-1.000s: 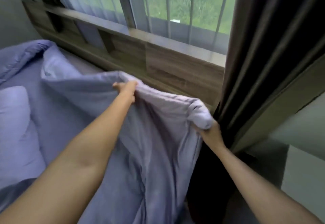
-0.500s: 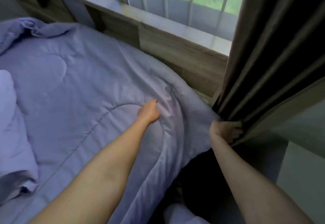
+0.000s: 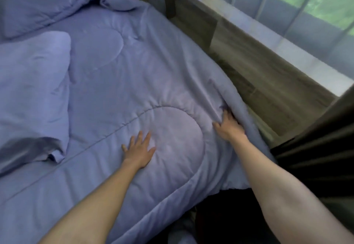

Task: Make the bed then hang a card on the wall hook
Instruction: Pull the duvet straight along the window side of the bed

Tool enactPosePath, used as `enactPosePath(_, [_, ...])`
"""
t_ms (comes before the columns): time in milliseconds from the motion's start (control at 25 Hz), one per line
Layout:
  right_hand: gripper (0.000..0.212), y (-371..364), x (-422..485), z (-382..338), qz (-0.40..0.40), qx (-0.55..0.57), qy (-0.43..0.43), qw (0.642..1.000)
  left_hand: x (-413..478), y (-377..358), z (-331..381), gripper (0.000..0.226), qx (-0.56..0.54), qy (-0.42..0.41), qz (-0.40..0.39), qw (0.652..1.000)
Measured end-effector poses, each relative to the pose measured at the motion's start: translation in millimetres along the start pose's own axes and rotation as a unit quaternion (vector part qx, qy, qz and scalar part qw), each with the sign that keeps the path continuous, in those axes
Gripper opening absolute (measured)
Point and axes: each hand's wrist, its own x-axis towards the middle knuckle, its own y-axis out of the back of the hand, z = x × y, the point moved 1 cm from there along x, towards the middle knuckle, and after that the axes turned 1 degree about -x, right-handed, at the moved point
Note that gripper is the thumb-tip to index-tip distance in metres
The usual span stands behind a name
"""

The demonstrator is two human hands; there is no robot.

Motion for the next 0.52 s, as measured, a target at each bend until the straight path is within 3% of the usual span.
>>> enactPosePath(80, [0.083,-12.8,10.8,11.0,-0.084,0.065,-0.051,0.993,-4.8,-4.9,-7.8,0.066,-0.018,0.008,0.009,1.000])
enactPosePath(240, [0.073,-26.4,18.0,25.5,-0.116,0.189,-0.149,0.964,-14.8,-11.3,-51.4,0.068,-0.039,0.063,-0.004,0.997])
enactPosePath(360, [0.056,-5.9,8.4,-5.3,-0.130,0.081,-0.159,0.975,-35.3,-17.8,-96.7,0.069,-0.051,0.106,-0.022,0.993])
enactPosePath(520, [0.045,18.3,-14.5,-108.3,0.015,-0.068,-0.090,0.994,-59.8,-12.4,-135.7,0.071,-0.069,0.140,-0.047,0.987])
